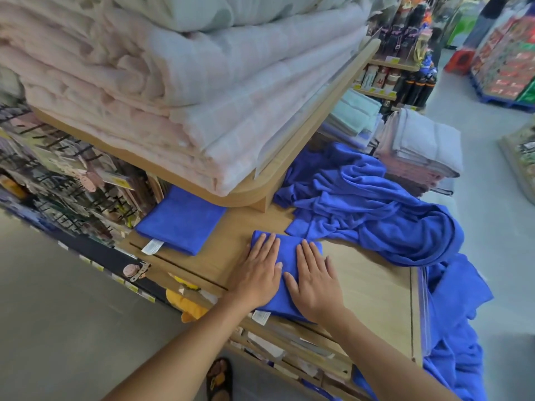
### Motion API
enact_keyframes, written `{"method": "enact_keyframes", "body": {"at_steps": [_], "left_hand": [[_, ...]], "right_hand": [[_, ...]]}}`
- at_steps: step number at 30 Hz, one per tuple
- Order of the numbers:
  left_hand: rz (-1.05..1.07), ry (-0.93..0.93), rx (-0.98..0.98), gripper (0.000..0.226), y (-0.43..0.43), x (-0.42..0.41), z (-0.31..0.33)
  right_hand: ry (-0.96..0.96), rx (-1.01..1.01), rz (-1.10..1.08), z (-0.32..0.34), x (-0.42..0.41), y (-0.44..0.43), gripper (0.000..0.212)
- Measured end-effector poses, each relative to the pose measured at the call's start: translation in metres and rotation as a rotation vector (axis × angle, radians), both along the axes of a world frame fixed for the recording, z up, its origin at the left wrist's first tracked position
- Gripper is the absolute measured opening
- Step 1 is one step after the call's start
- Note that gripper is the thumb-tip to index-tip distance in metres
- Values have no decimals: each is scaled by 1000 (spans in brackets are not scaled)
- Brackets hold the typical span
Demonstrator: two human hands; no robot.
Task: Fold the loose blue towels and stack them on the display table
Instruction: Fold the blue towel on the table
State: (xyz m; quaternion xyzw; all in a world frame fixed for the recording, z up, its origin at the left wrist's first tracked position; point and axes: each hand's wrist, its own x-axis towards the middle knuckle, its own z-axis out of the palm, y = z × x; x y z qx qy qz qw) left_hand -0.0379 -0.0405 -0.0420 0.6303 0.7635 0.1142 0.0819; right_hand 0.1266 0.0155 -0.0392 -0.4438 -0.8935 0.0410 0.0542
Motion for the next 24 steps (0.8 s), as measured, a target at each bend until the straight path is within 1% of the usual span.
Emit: {"method": "enact_keyframes", "body": {"at_steps": [3, 5, 7, 9, 10, 11, 13, 14, 15, 17, 19, 20, 22, 24], "left_hand": [[3, 6, 8, 64, 1, -2, -2], [3, 1, 21, 63, 0, -2, -3], [9, -18, 44, 63, -1, -2, -3], [6, -29, 74, 63, -1, -2, -2], [5, -32, 95, 63, -2, -3, -2], [5, -38, 118, 63, -3, -3, -3], [8, -75, 159, 63, -5, -3, -2], [19, -101, 171, 64, -6, -3, -2], [38, -135, 178, 66, -8, -2, -2], [77, -250, 221, 75, -10, -3, 1], [123, -421, 301, 86, -13, -4, 3], [169, -538, 339, 91, -15, -6, 7], [329, -831, 379, 99, -18, -13, 17], [482, -1165, 323, 101, -24, -21, 32]], "right_hand": [[10, -26, -2, 3, 1, 1, 81], [116, -63, -49, 7, 3, -2, 78], [247, -65, -197, 11, 5, -7, 79], [252, -42, -366, 16, 10, -10, 78], [236, -69, -413, 19, 11, -8, 75], [261, -166, -457, 23, 11, -3, 70], [436, -508, -555, 35, 6, 9, 64], [526, -663, -589, 42, 3, 14, 57], [592, -768, -602, 48, 2, 18, 49], [686, -872, -587, 55, -1, 21, 38], [763, -887, -509, 63, -3, 14, 30], [804, -865, -454, 65, -3, 8, 24], [877, -836, -343, 71, -2, -3, 13], [915, -841, -227, 86, -3, -12, 17]]}}
